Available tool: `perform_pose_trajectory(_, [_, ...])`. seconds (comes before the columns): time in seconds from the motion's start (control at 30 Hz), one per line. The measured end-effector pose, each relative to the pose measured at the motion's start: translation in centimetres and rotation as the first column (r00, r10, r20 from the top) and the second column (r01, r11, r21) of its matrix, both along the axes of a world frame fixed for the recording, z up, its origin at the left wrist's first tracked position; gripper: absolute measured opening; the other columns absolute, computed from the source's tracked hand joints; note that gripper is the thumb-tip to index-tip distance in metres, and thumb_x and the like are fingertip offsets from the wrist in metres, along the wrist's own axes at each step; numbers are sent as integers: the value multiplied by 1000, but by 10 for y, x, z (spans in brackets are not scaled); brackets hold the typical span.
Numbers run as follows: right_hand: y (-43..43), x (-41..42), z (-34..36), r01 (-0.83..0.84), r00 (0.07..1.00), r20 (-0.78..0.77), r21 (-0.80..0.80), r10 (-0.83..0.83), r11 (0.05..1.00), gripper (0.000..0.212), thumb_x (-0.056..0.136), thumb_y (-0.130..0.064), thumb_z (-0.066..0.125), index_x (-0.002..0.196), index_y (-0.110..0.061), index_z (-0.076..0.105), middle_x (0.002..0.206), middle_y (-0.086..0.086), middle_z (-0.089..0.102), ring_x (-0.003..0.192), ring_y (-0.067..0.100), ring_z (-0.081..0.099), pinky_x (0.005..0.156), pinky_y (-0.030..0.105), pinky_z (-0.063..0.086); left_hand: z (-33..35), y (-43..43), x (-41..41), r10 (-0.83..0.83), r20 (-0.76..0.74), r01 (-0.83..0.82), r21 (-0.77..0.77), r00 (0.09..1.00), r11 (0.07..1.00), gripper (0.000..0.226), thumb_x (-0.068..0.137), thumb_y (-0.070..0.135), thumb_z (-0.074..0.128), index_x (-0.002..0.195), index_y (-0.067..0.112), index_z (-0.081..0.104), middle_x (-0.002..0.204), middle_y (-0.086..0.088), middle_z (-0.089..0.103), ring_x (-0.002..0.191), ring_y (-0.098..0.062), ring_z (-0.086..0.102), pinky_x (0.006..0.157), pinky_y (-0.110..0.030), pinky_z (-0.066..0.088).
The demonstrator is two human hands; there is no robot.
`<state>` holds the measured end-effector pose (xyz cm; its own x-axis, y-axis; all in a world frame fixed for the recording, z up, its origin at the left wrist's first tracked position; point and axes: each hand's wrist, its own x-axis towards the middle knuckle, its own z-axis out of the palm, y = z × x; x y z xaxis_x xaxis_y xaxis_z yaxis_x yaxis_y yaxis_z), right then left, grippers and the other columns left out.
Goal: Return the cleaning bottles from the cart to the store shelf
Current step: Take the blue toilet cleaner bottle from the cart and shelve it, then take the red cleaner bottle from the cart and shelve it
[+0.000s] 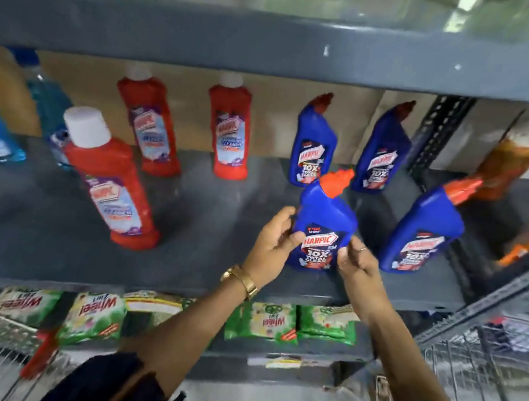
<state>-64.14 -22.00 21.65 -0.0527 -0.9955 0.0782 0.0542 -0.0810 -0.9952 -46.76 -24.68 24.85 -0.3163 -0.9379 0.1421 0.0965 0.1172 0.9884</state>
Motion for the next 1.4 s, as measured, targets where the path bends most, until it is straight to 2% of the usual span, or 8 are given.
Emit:
perform_pose_trajectory(0.3, [-21,-20,-10,46,999,-22,-38,-47,998,39,97,-9,42,136,-4,42,139,21,50,123,24,52,100,28,47,-11,-19,-21,21,54,-18,-62,998,998,29,94,4,48,120,16,44,119,-10,61,102,-4,63,86,-22,55])
perform_pose_trajectory(0.6, [65,73,-20,488,856,-155,-77,-494,870,39,95,-37,40,126,-17,53,122,11,63,112,16,59,99,37,47,-15,35,37,161,89,-160,-8,983,987,52,88,16,58,136,22,38,127,-8,59,117,-12,58,103,-28,44])
perform_pose_trajectory(0.7, [92,138,-15,295,916,-254,-96,-310,951,24,94,-41,37,110,-37,55,87,-4,65,78,1,59,74,22,48,-18,73,102,310,79,-310,-19,947,951,37,89,26,59,124,22,50,107,-6,69,107,-22,66,94,-32,52])
perform_pose_trajectory(0.87, [113,268,-18,-177,927,-348,-71,142,982,31,96,-42,35,109,-28,58,96,-1,66,91,12,61,84,29,47,-33,142,239,599,143,-607,15,788,795,18,91,21,55,107,17,62,98,-16,71,90,-18,70,83,-28,57])
perform_pose_trajectory(1.0, [130,379,-32,-489,746,-494,47,446,871,59,91,-57,28,109,-13,63,101,11,69,98,24,61,81,24,41,-77,207,367,772,332,-836,123,542,534,11,83,33,59,89,32,67,87,-12,70,78,-23,67,73,-34,53])
perform_pose_trajectory(1.1, [144,451,-54,-625,571,-565,173,596,762,49,93,-45,31,108,-9,61,102,15,67,100,29,59,85,37,46,-137,249,438,725,477,-860,385,497,336,8,78,23,63,85,21,59,83,-13,63,62,-20,62,65,-30,46])
perform_pose_trajectory(1.23, [156,526,-97,-653,325,-726,291,606,699,31,94,-29,43,103,-4,60,105,21,65,103,38,56,84,41,44,-243,296,500,426,721,-822,558,546,110,30,87,20,60,104,-5,60,106,-35,62,101,-50,61,83,-46,51])
perform_pose_trajectory(1.4, [163,545,-137,-596,-88,-871,435,483,675,34,94,-32,40,110,-10,60,120,17,62,118,35,50,92,44,40,-296,306,502,295,806,-836,548,513,-42,62,90,26,57,135,-11,37,139,-28,46,128,-40,45,103,-40,36])
